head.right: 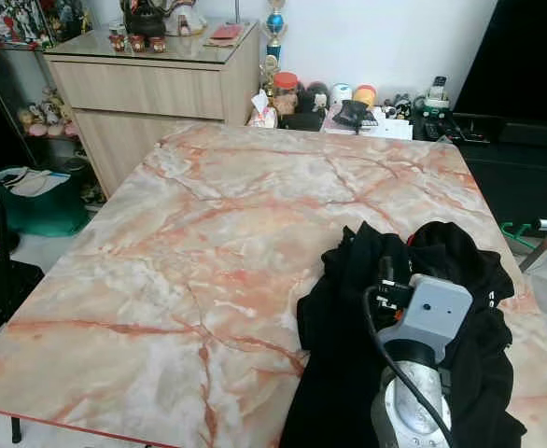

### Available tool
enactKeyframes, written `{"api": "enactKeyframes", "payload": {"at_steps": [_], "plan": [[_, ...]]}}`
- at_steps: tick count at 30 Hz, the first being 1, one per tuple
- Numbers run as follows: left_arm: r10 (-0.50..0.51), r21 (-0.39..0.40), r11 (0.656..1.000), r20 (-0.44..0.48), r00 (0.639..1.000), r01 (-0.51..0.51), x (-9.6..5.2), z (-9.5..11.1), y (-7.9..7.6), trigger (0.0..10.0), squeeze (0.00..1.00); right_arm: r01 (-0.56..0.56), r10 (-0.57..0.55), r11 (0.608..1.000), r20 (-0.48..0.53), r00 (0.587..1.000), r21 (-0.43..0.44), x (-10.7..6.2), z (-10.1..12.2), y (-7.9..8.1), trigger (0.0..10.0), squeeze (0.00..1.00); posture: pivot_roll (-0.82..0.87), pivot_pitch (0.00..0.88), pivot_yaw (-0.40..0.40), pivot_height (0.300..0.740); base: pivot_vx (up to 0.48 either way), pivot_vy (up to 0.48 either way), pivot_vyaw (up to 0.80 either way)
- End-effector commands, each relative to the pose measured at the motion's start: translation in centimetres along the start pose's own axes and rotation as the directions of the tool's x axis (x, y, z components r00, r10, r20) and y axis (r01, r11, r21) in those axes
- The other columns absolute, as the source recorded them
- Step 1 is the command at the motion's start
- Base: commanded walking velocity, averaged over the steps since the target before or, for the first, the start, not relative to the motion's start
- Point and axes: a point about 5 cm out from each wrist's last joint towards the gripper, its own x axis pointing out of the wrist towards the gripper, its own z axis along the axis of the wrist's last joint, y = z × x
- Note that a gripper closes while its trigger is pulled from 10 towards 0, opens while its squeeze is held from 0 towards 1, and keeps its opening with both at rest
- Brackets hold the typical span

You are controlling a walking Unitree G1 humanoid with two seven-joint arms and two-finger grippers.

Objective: Hang hanger

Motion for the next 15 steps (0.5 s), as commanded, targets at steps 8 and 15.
{"api": "enactKeyframes", "payload": {"at_steps": [8,15], "plan": [[0.007,-0.004,1.0,-0.01,1.0,-0.007,-0.2,-0.59,0.31,10.0,0.0,0.003,-0.003,1.0,0.004,1.0,0.009,0.4,-0.01,0.11,10.0,0.0,0.06,0.076,-0.003,0.74,0.0,0.0,0.0],[0.003,-0.004,1.0,-0.008,1.0,-0.003,-0.17,-0.55,0.19,10.0,0.0,0.005,-0.005,1.0,0.008,1.0,0.007,0.58,0.08,0.0,10.0,0.0,0.06,0.077,-0.006,0.74,-0.074,0.0,0.0]]}}
